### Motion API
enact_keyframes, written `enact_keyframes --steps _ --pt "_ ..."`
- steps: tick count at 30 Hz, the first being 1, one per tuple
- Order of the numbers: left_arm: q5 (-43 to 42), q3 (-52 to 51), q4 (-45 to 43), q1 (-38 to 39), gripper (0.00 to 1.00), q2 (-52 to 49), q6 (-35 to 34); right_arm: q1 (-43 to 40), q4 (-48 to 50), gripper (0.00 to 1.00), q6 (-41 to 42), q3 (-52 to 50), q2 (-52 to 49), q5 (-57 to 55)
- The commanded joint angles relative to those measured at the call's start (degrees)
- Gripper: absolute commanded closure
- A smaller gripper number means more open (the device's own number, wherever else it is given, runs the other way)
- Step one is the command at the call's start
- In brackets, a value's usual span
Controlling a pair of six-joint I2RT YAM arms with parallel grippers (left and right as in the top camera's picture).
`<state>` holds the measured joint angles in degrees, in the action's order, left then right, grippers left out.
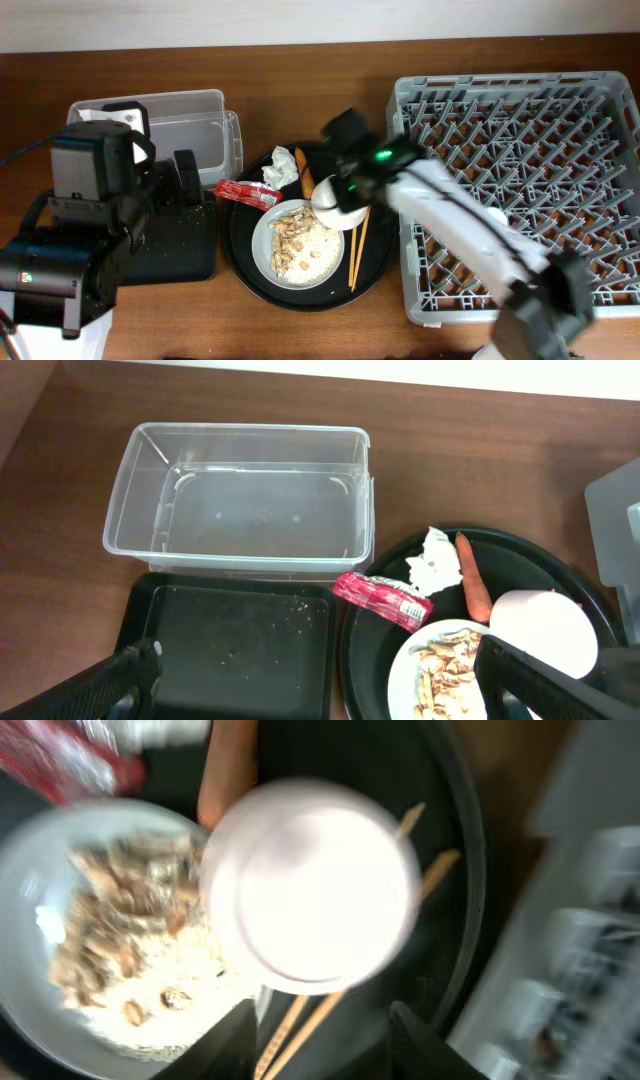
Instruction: Sort waste into correct bins and load items into the dishwasher rack
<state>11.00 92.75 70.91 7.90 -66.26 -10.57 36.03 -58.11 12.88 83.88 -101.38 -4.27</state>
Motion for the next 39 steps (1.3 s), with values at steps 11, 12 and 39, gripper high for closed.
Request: enact_keyframes --steps 11,12,39 --pt "0.8 0.5 0.0 -0.2 0.0 0.0 -0.7 17.3 4.6 0.05 -6.3 0.3 -6.6 -32.7" --pt "0.8 0.5 -0.1 -0.2 0.0 0.0 -0.7 17.7 4.4 0.01 -7.3 0.3 -7.7 -33.0" --pt "0.8 0.5 0.0 -0.2 0.0 0.0 -0.7 18.2 4.6 0.02 -6.4 0.3 -18.4 -45.4"
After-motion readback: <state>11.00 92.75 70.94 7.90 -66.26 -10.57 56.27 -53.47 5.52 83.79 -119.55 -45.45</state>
